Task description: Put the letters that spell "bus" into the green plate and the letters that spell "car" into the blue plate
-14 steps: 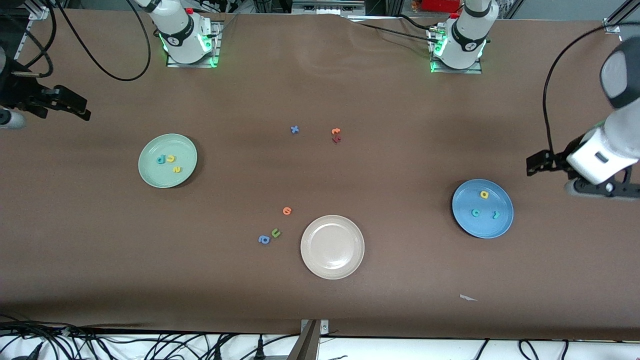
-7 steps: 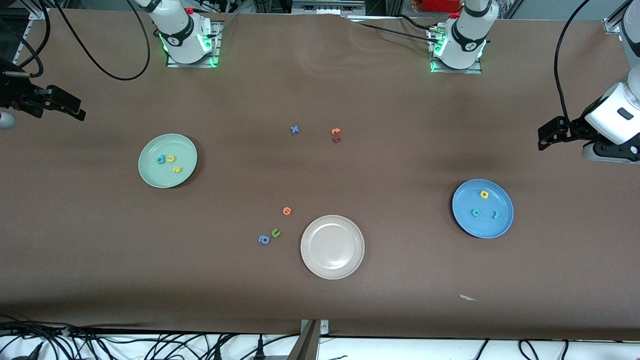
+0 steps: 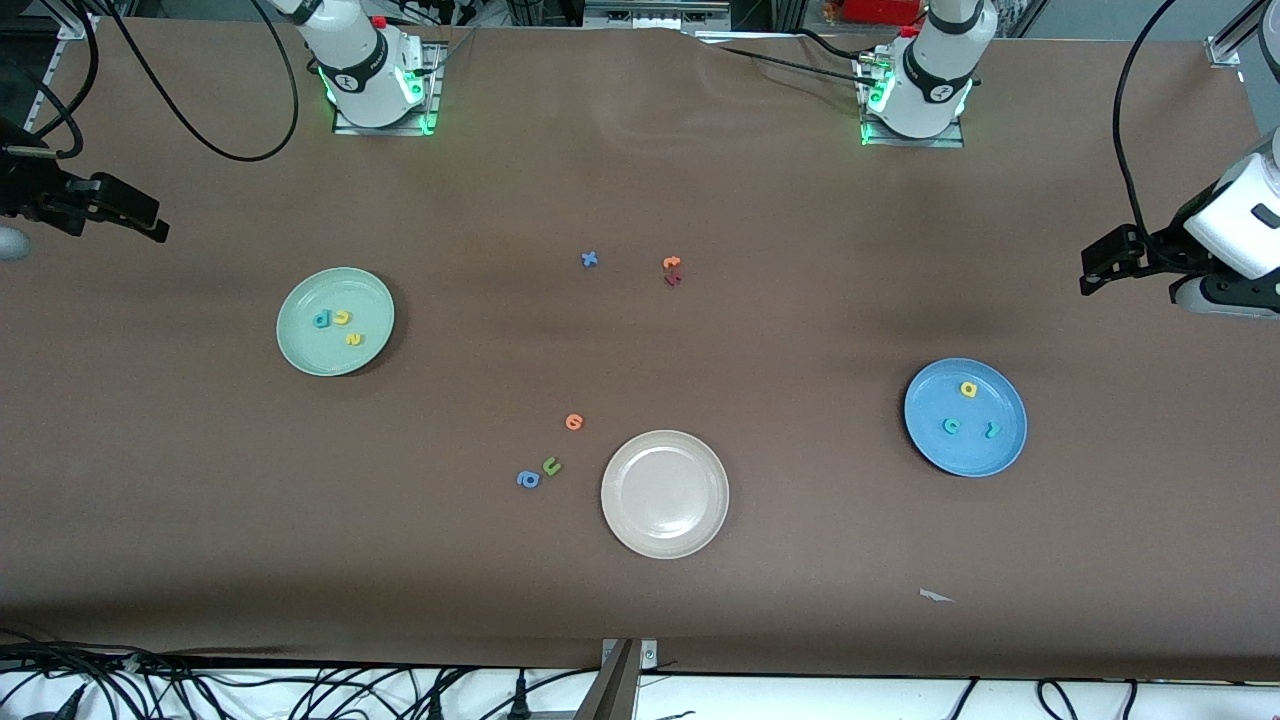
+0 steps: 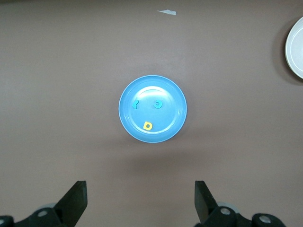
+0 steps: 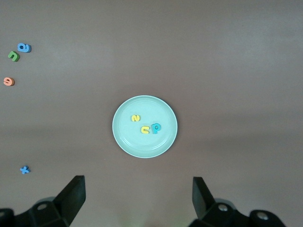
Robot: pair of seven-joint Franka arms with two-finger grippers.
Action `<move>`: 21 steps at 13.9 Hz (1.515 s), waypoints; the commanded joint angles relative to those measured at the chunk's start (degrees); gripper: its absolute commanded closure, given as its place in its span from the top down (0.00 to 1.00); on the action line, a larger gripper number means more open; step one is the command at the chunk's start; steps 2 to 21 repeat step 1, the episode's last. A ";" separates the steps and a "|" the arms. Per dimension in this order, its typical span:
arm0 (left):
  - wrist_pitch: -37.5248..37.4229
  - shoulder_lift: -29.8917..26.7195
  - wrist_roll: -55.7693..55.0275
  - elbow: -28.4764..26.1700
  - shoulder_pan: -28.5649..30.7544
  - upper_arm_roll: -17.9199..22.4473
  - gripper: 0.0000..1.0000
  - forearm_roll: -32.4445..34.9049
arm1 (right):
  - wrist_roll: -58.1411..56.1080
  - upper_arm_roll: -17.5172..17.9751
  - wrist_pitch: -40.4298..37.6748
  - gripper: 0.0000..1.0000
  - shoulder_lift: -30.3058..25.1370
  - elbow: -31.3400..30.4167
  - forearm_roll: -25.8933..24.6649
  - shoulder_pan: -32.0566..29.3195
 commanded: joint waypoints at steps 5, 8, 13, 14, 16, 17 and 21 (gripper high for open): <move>-0.17 -1.29 1.69 -0.96 0.08 0.27 1.00 -1.20 | -0.72 -0.42 -1.00 1.00 0.02 0.70 0.80 0.21; -0.17 -1.29 1.69 -0.96 0.08 0.27 1.00 -1.20 | -0.72 -0.42 -1.00 1.00 0.02 0.70 0.80 0.21; -0.17 -1.29 1.69 -0.96 0.08 0.27 1.00 -1.20 | -0.72 -0.42 -1.00 1.00 0.02 0.70 0.80 0.21; -0.17 -1.29 1.69 -0.96 0.08 0.27 1.00 -1.20 | -0.72 -0.42 -1.00 1.00 0.02 0.70 0.80 0.21; -0.17 -1.29 1.69 -0.96 0.08 0.27 1.00 -1.20 | -0.72 -0.42 -1.00 1.00 0.02 0.70 0.80 0.21; -0.17 -1.29 1.69 -0.96 0.08 0.27 1.00 -1.20 | -0.72 -0.42 -1.00 1.00 0.02 0.70 0.80 0.21; -0.17 -1.29 1.69 -0.96 0.08 0.27 1.00 -1.20 | -0.72 -0.42 -1.00 1.00 0.02 0.70 0.80 0.21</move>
